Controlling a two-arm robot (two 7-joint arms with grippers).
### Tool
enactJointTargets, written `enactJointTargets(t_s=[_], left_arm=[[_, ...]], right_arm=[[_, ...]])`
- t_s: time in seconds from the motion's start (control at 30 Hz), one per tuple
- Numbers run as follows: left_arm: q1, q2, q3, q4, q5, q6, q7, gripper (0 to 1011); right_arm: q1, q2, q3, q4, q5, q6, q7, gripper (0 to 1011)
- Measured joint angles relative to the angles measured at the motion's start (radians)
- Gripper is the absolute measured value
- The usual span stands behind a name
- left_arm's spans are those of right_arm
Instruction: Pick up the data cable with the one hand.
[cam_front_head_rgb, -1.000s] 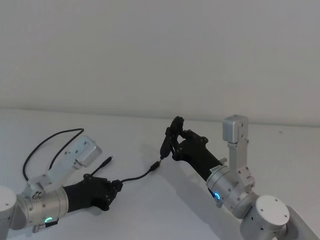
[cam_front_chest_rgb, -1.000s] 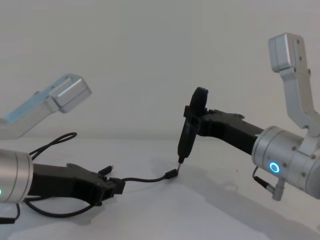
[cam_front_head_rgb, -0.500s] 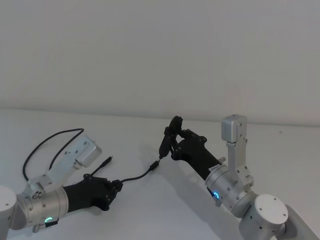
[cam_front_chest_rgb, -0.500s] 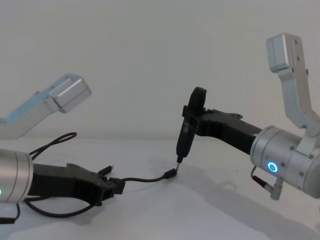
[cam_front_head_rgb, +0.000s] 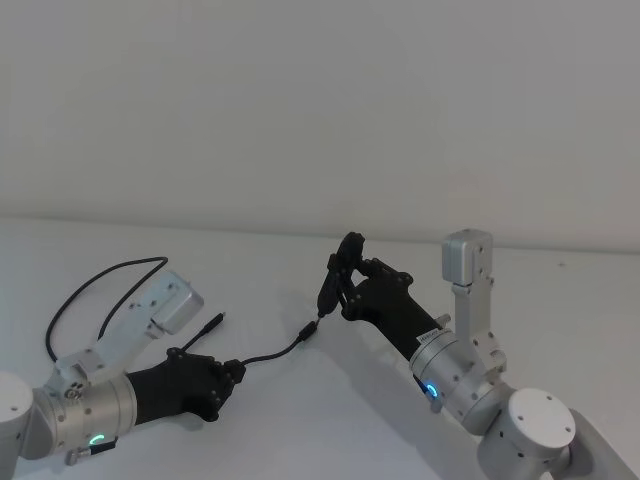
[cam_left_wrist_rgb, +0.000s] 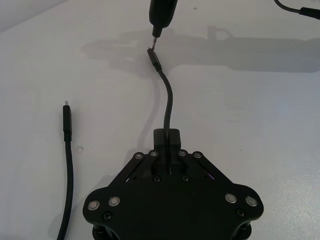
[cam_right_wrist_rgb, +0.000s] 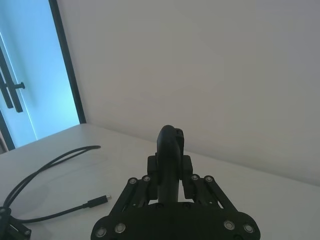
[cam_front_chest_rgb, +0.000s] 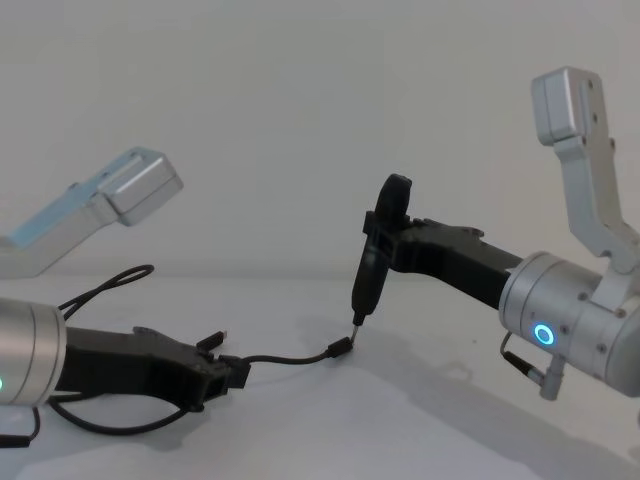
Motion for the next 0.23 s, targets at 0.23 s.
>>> enactJointTargets(t_s=[0.23], left_arm=[[0.000,0.000,0.000,0.000,0.000,0.000,0.000,49]], right_arm=[[0.001,0.000,0.000,0.001,0.000,-0.001,0.001,275]])
